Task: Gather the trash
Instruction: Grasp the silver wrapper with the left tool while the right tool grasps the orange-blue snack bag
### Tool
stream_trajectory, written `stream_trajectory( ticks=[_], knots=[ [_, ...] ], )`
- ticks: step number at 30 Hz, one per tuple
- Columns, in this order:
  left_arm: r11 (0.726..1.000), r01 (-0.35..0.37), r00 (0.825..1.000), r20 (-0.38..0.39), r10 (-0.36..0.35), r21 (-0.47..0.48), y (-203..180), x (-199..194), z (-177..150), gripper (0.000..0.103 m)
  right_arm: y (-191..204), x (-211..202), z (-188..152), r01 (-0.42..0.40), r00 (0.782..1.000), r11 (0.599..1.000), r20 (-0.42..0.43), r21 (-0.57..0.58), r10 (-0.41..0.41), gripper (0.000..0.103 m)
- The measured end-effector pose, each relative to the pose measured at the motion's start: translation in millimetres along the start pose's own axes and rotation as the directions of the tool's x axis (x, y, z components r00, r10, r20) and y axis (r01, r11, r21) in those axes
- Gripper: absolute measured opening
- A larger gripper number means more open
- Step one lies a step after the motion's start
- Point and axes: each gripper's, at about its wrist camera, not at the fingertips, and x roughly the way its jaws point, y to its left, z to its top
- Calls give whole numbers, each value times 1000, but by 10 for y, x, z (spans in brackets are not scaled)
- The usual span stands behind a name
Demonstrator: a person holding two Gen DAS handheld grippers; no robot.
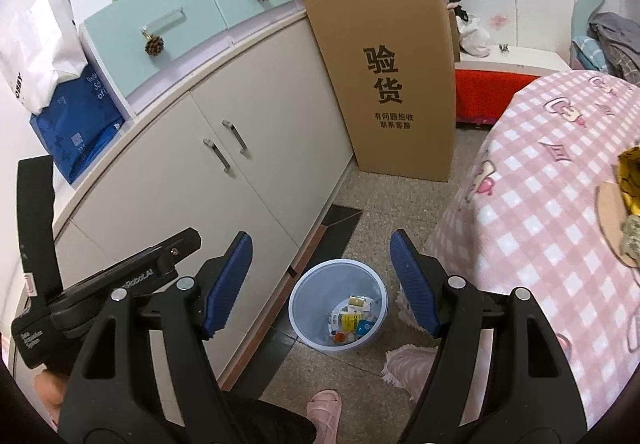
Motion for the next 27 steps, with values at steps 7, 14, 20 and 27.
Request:
stream_trajectory(
  ticks=[7,14,20,27],
  knots=[
    [997,61,997,40,-63,44,-282,-402,-113,72,-166,-470,-44,15,998,1000,58,25,-17,73],
    [979,143,988,44,-150,144,-840,-693,-303,75,-630,-990,-133,91,989,991,111,96,-102,75],
    [946,212,976,4,-220,245,-1437,-787,-541,78,-1190,-1425,-236,188,968,968,135,168,-212,77],
    [902,287,958,-79,-276,322,-2141,-731,-848,80,-1924,-1779,-404,324,929,915,105,240,-356,81]
  ],
)
